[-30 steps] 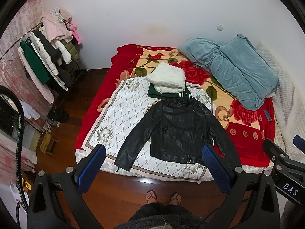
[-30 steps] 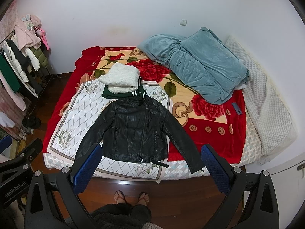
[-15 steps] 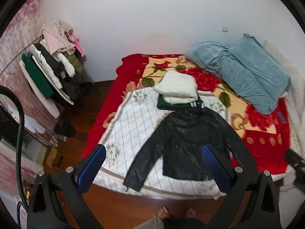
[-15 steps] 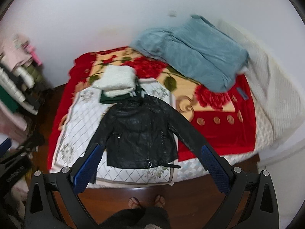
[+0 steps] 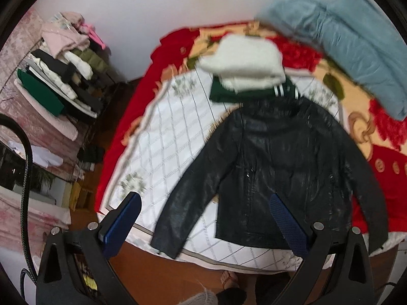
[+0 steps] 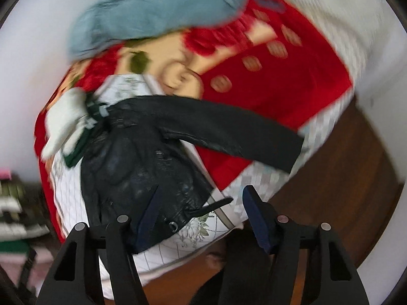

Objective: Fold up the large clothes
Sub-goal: 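Grasp the jacket sleeve with the right tool while the left tool lowers over the jacket body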

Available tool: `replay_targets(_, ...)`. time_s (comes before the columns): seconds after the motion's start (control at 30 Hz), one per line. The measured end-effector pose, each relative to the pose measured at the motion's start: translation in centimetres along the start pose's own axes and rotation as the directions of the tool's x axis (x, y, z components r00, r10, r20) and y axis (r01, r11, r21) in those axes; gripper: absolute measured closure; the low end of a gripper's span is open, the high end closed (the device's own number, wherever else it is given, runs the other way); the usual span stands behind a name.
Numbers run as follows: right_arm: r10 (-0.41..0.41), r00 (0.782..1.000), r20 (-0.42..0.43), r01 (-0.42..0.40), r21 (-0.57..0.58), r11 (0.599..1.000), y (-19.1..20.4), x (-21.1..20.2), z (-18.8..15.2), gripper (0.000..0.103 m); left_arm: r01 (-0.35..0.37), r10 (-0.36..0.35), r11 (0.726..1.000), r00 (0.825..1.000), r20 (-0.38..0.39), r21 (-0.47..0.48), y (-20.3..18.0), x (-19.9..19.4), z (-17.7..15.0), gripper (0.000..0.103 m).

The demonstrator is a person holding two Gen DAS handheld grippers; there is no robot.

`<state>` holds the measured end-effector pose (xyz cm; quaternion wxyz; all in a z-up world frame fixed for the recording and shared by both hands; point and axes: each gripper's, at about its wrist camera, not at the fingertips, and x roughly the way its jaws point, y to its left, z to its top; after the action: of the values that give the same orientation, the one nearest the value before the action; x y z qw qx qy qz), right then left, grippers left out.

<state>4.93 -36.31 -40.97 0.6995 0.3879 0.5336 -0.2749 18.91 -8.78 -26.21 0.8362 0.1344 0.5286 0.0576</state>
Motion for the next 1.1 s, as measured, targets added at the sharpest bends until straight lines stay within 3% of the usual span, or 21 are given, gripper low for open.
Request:
replay_targets(0.13, 0.085, 0.992, -0.097, -0.063, 0.211, 0.975, -7.1, 9.8, 1.9, 0.036, 0.011, -0.009, 1.0, 0.995, -0.097, 0.018, -4.6, 6.2, -0.4, 0.0)
replay_targets(0.23, 0.203, 0.964, -0.174, -0.125, 0.378, 0.917, -11.8, 17.1, 1.4, 0.036, 0.008, -0.002, 0.999, 0.989, -0.146, 0.043, -7.7, 10.3, -0.7, 0.0)
replay_targets(0.33, 0.269, 0.946, -0.181, -0.146, 0.502, 0.852, -15.7, 22.9, 0.2, 0.035, 0.017, -0.006, 0.998, 0.979, -0.203, 0.055, -10.7, 14.2, -1.5, 0.0)
replay_targets(0.47, 0.35, 0.935, -0.055, -0.226, 0.666, 0.711, -19.7, 27.8, -0.9, 0.035, 0.039, -0.017, 0.996, 0.965, -0.261, 0.077, -14.2, 18.7, -2.2, 0.0)
replay_targets(0.6, 0.355, 0.922, 0.156, -0.342, 0.759, 0.554, -22.2, 28.7, -0.9, 0.037, 0.063, -0.026, 0.99, 0.961, -0.276, 0.125, -17.0, 21.2, -2.6, 0.0)
replay_targets(0.63, 0.334, 0.923, 0.192, -0.356, 0.756, 0.549, -22.3, 28.2, -0.7, 0.042, 0.069, -0.029, 0.988, 0.962, -0.272, 0.137, -17.5, 21.5, -2.6, 0.0)
replay_targets(0.67, 0.3, 0.928, 0.22, -0.358, 0.745, 0.563, -22.0, 27.3, -0.2, 0.056, 0.076, -0.033, 0.986, 0.962, -0.269, 0.149, -18.1, 21.7, -2.6, 0.0)
replay_targets(0.7, 0.252, 0.936, 0.245, -0.35, 0.721, 0.599, -21.6, 26.1, 0.3, 0.065, 0.083, -0.038, 0.984, 0.963, -0.268, 0.158, -18.5, 21.8, -2.5, 0.0)
replay_targets(0.77, 0.201, 0.938, 0.284, -0.344, 0.673, 0.655, -20.7, 24.4, 1.4, 0.071, 0.098, -0.051, 0.98, 0.965, -0.258, 0.173, -19.3, 21.8, -2.3, 0.0)
replay_targets(0.87, 0.178, 0.945, 0.273, -0.316, 0.631, 0.708, -20.2, 24.8, 3.2, 0.07, 0.11, -0.061, 0.976, 0.967, -0.245, 0.19, -20.6, 22.1, -2.1, 0.0)
replay_targets(0.9, 0.18, 0.953, 0.245, -0.298, 0.642, 0.706, -20.5, 25.9, 3.6, 0.064, 0.114, -0.064, 0.975, 0.966, -0.249, 0.191, -20.9, 22.4, -2.1, 0.0)
replay_targets(0.97, 0.219, 0.947, 0.236, -0.321, 0.655, 0.683, -21.1, 27.4, 4.1, 0.053, 0.117, -0.066, 0.976, 0.964, -0.257, 0.185, -21.3, 22.9, -2.1, 0.0)
replay_targets(1.03, 0.218, 0.94, 0.262, -0.34, 0.674, 0.655, -21.4, 27.9, 4.2, 0.054, 0.119, -0.07, 0.977, 0.964, -0.256, 0.178, -21.5, 23.1, -2.0, 0.0)
replay_targets(1.1, 0.16, 0.942, 0.295, -0.324, 0.678, 0.66, -21.2, 26.9, 4.2, 0.09, 0.114, -0.067, 0.976, 0.967, -0.246, 0.183, -21.7, 23.3, -1.8, 0.0)
